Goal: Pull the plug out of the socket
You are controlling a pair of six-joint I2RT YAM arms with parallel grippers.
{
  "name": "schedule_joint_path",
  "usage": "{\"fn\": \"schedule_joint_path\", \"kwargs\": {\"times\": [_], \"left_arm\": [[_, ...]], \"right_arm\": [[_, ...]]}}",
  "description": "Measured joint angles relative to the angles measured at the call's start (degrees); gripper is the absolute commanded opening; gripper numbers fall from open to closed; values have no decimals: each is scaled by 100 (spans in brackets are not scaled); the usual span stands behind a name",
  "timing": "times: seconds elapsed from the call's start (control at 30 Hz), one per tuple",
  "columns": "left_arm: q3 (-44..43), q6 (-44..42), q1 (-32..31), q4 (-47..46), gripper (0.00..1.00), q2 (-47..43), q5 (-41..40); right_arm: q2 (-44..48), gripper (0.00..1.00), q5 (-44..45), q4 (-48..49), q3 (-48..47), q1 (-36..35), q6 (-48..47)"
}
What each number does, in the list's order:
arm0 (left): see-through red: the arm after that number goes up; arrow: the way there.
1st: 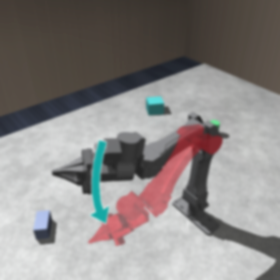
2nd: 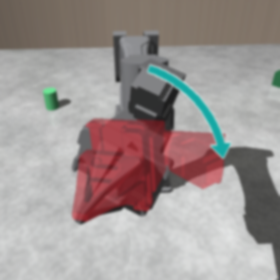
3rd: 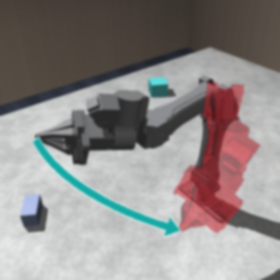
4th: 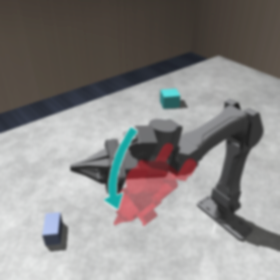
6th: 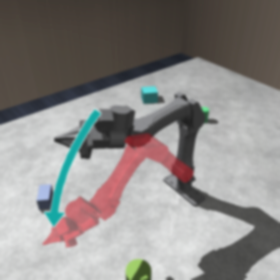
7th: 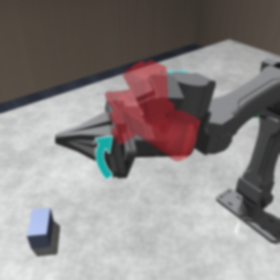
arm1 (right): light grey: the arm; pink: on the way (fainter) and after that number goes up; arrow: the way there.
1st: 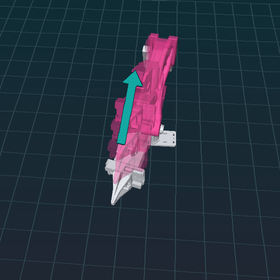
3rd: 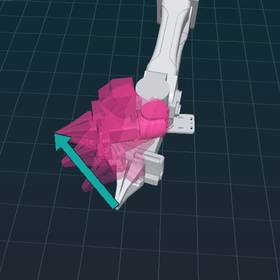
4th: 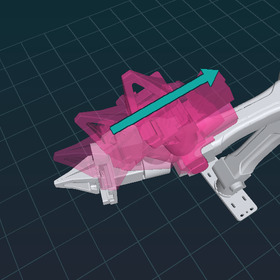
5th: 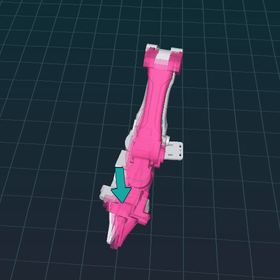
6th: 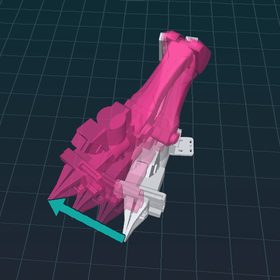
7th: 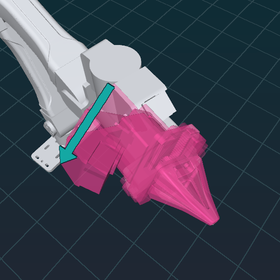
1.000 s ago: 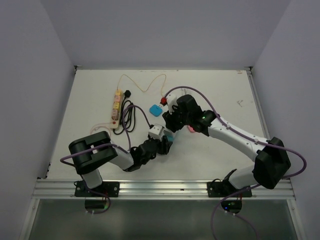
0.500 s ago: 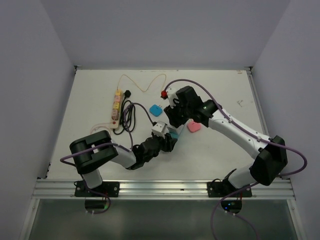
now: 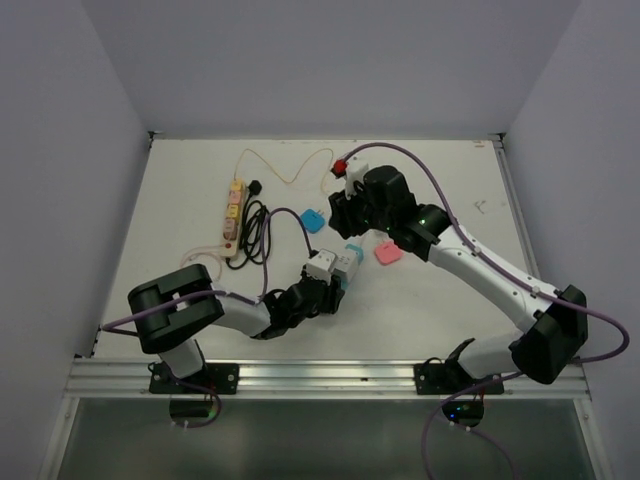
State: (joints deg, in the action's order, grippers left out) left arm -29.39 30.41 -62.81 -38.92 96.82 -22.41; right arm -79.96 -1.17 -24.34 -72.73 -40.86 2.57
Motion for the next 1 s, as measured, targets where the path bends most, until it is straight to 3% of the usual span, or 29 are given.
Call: {"fn": "schedule_joint_path", "kwargs": {"times": [0.3, 0.53, 0.77, 0.9, 0.93, 1.0], "left_arm": [[186, 11, 0, 516, 0, -424, -79], [192, -2, 0, 509, 0, -426, -74], [201, -9, 0, 490, 0, -426, -74], [201, -11, 0, 490, 0, -426, -76], [201, -11, 0, 490, 0, -426, -74], [203, -13, 0, 490, 0, -426, -74]], "right_arm": [[468, 0, 352, 452, 824, 361, 601], [999, 0, 728, 798, 2044, 1878, 1528], [525, 1, 28, 1198, 2968, 3180, 2461], [-15, 23, -391, 1493, 3003, 3622, 2837], [-136, 37, -474, 1567, 3003, 3696, 2905], [-302, 52, -590, 1626, 3003, 3818, 3003]]}}
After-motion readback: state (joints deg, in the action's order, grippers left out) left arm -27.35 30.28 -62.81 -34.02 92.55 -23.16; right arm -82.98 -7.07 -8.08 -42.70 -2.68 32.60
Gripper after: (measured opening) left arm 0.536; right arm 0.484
